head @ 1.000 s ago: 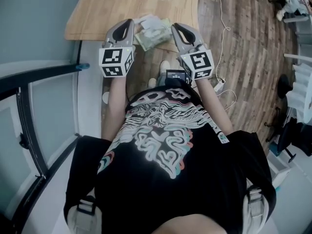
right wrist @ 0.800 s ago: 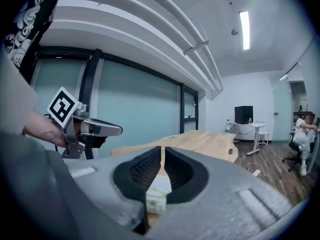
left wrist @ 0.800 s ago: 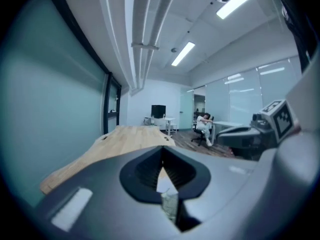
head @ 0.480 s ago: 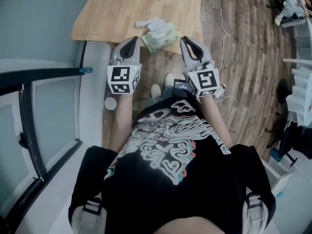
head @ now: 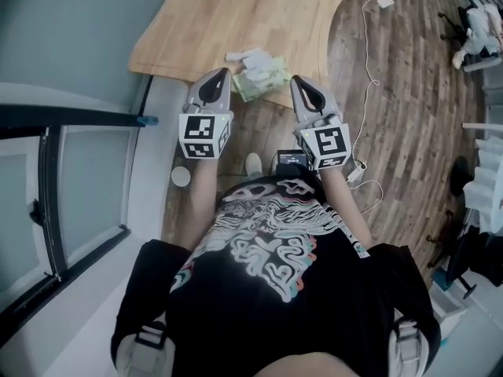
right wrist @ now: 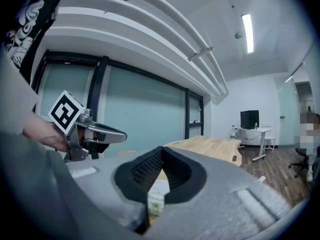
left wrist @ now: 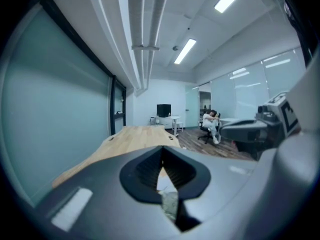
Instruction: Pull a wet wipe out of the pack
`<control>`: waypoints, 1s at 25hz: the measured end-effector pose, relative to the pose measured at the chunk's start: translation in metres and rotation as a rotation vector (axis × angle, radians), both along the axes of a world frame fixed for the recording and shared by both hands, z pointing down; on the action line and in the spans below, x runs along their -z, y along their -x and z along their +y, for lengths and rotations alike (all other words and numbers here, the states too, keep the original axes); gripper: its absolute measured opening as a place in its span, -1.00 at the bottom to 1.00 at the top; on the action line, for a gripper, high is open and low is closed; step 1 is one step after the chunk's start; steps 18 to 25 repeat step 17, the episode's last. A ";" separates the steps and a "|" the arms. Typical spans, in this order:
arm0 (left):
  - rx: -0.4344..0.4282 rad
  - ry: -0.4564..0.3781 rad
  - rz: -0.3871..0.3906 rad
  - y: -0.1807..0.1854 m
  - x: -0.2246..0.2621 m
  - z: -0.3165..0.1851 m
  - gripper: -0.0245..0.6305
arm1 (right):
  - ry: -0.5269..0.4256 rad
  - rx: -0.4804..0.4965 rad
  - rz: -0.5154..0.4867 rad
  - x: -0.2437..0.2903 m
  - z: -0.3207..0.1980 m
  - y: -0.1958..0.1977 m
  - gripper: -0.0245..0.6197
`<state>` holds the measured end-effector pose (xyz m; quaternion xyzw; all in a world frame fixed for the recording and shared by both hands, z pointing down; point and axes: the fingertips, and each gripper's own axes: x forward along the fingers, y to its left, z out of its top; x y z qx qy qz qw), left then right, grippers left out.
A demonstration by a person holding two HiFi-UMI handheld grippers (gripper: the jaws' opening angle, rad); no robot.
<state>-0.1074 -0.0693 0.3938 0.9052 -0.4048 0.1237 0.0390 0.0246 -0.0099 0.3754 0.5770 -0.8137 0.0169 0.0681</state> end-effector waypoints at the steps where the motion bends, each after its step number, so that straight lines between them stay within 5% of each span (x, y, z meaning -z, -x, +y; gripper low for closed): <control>1: -0.003 0.007 0.001 -0.003 -0.001 0.003 -0.95 | 0.004 0.002 -0.003 -0.001 0.001 -0.003 -0.93; 25: -0.066 0.023 0.040 -0.032 0.005 0.012 -0.95 | -0.002 0.019 -0.032 -0.005 -0.007 -0.019 -0.93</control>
